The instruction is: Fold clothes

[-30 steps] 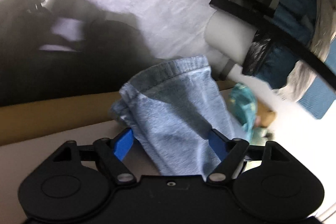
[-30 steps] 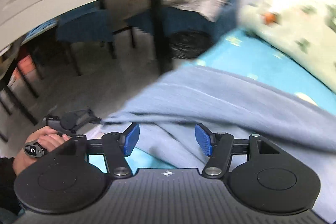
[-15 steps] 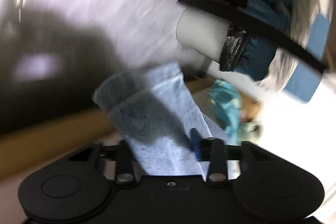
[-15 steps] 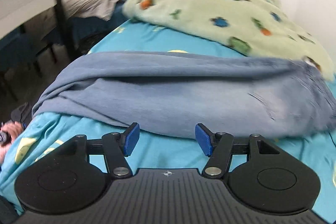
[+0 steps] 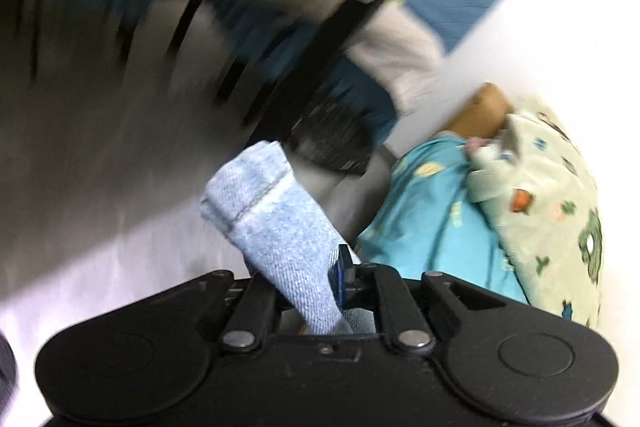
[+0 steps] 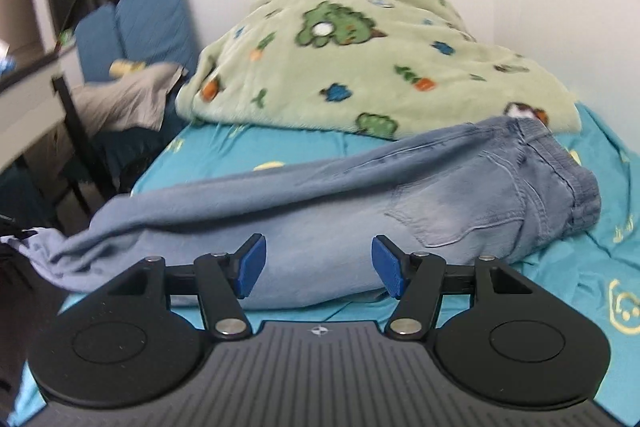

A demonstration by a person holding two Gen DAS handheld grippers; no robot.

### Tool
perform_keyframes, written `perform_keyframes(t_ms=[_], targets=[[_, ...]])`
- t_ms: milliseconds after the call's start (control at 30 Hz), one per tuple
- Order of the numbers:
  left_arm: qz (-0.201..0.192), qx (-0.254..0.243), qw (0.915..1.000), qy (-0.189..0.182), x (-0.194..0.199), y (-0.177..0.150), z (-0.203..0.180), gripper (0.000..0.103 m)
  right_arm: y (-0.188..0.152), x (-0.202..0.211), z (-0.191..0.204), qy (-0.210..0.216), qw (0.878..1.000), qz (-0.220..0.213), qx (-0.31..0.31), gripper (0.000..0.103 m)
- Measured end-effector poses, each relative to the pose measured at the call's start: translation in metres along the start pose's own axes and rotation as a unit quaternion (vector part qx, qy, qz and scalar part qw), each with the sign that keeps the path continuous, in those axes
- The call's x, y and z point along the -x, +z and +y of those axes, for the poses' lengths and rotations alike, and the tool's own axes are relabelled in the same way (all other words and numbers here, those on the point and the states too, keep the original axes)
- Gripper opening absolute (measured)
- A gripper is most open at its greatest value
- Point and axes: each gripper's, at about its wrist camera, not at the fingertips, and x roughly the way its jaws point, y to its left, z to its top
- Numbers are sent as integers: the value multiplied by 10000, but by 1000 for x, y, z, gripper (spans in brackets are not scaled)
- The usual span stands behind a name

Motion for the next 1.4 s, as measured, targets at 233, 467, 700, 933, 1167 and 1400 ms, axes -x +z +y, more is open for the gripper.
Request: perform_keyframes(t_ms=[233,467,700,933,1167,1400], targets=[[-616,-1213,9907,25,45,-10,-136,7,3,-21,-44,-378,9985,-60,-403,59],[-1288,-2099,9692,-43,65,-71,-240,7,-3,-21,-78,-329,9944,141,-992,59],[-1238,-2801,9513,-342,53,-162,-303,7,-3,-4,-97,-107,9931,-186,-1150,59],[-512,-3645,9292,-338,14,-293,-333,7,-10,-7,-117,37,9922,-116,-1241,60],[-99,-4029,9152,41,-10,-345,-329,11,-18,-7,-133,328,9850,-102,-1690,60],[521,-4284,9014,-338,23,-341,-326,56,-19,-11,-130,604,9831,-133,-1722,60]])
